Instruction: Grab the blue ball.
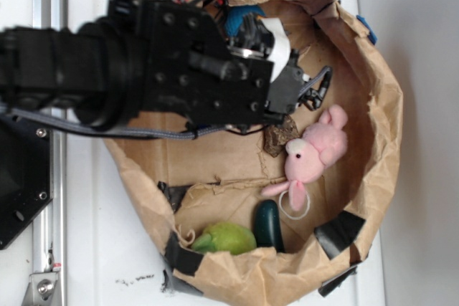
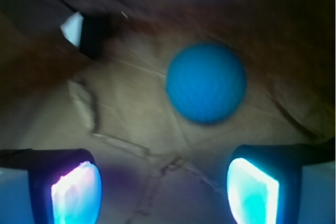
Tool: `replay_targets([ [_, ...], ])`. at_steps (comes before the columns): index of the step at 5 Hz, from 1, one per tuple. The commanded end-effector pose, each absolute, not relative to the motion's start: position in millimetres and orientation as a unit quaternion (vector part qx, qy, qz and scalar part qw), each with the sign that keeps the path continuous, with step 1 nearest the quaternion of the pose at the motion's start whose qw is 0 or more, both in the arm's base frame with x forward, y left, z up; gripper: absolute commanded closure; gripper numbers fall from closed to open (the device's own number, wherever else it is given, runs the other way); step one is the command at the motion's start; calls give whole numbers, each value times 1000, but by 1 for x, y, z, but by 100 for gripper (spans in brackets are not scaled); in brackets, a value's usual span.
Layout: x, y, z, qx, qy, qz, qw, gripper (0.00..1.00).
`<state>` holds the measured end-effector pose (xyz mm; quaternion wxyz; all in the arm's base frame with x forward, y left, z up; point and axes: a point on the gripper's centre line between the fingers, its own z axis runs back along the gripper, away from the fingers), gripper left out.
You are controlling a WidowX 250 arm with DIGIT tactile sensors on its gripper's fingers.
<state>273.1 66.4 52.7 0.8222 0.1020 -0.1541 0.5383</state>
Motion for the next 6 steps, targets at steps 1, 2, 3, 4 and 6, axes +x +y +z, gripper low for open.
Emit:
replay_targets([
  [1, 276, 82, 60, 111, -181, 565, 797, 0],
  [2, 281, 91, 56, 114, -181, 572, 792, 0],
  [3, 284, 96, 57, 115, -183, 578, 787, 0],
  [4, 286, 104, 54, 123, -187, 588, 778, 0],
  [6, 274, 102, 50, 131, -175, 590, 777, 0],
])
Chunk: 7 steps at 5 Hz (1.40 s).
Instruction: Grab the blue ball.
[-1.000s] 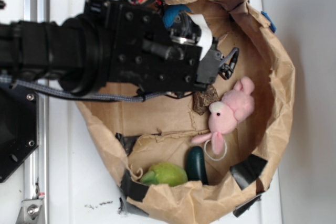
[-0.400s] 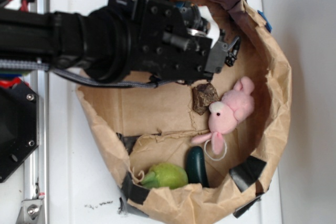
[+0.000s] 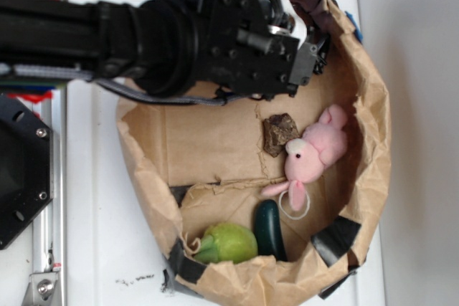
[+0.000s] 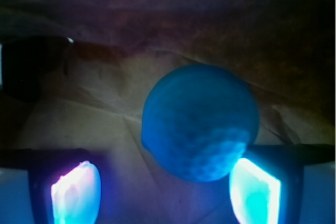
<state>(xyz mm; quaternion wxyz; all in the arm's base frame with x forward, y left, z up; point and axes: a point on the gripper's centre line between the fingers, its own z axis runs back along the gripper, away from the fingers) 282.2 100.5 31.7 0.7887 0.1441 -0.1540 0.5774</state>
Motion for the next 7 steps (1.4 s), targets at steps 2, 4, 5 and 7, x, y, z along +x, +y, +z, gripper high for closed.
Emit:
replay_targets([
  [2, 266, 95, 54, 129, -175, 587, 780, 0],
  [4, 281, 118, 46, 147, -175, 612, 757, 0],
  [5, 284, 121, 42, 154, -172, 615, 754, 0],
  [7, 282, 116, 43, 151, -176, 606, 761, 100],
])
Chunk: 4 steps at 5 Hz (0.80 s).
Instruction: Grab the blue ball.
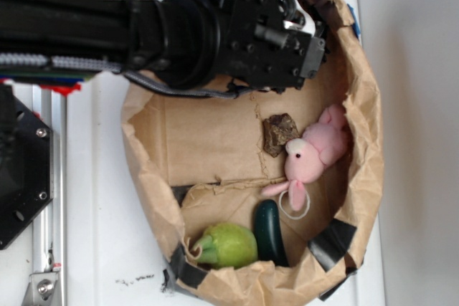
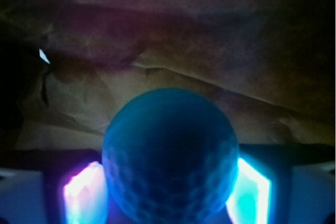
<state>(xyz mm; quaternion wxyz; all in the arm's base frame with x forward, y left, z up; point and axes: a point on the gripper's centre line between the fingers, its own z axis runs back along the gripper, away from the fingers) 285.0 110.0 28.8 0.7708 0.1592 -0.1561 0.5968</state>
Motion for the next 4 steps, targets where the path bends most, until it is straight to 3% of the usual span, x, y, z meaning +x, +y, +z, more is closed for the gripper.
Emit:
replay_targets([
  [1, 283, 116, 44, 150, -175, 604, 763, 100],
  [2, 286, 116, 47, 144, -174, 597, 769, 100],
  [3, 292, 99, 59, 106, -189, 520, 826, 100],
  [4, 291, 62, 82, 49, -188, 436, 879, 100],
])
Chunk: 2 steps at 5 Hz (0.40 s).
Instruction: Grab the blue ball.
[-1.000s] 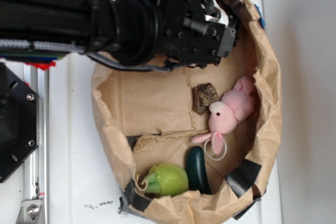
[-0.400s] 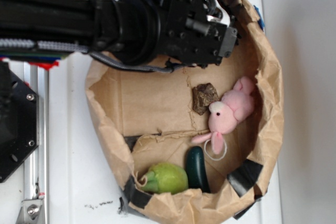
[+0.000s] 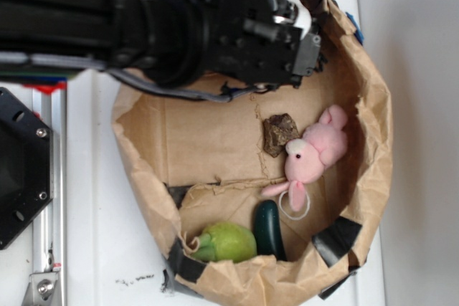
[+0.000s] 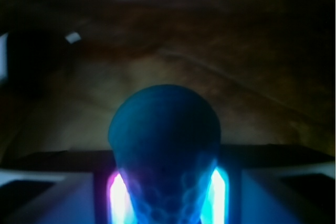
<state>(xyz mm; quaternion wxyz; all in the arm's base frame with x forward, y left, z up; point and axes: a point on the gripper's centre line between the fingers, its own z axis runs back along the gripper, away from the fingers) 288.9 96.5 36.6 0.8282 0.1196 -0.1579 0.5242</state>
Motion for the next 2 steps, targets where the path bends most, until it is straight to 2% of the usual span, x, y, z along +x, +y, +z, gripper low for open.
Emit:
replay_targets([
  [1, 281, 36, 109, -8, -146, 350, 925, 100],
  [2, 258, 27, 142, -75, -60, 246, 964, 100],
])
